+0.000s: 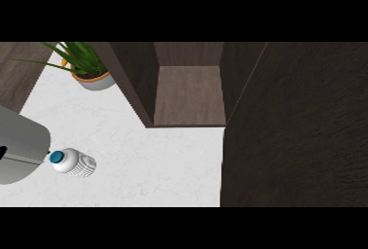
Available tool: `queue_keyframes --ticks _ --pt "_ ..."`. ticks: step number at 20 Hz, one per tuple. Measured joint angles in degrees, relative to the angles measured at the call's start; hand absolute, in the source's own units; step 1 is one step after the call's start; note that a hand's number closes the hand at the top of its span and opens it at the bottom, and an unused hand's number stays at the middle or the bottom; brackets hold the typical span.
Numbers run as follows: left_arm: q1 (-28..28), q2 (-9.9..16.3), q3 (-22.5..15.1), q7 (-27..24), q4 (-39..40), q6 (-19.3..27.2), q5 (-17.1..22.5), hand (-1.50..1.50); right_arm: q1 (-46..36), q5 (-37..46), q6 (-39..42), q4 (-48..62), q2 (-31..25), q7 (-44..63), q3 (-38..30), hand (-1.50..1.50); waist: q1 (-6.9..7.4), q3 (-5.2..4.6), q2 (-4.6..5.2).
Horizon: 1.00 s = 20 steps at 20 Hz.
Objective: Pick up the bottled water, place it into the cabinet and close the cabinet
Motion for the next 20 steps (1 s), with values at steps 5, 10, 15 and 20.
queue_keyframes --ticks 5,10,15,20 --pt "-0.8 -1.1 1.0 -6.6 8.2 -0.9 -5.2 -1.5 3.5 0.7 0.6 -0.3 0.7 -2.8 1.9 -1.5 -0.17 -0.02 0.02" --pt "-4.2 -0.3 1.7 -11.9 18.7 -1.6 -8.9 -1.5 7.6 1.6 1.9 -0.6 0.3 -6.6 3.3 -1.5 -0.53 -0.05 0.02" --pt "-8.4 -0.1 1.8 -18.6 30.3 -1.6 -12.4 -1.5 9.8 2.2 2.8 -0.9 -0.7 -8.6 2.6 -1.5 -0.54 -0.06 0.09" --pt "-12.9 0.8 3.2 -24.8 42.1 -1.1 -14.2 -1.5 13.4 2.6 4.8 -1.3 -1.9 -11.8 1.8 -1.5 -0.77 -0.08 0.11"
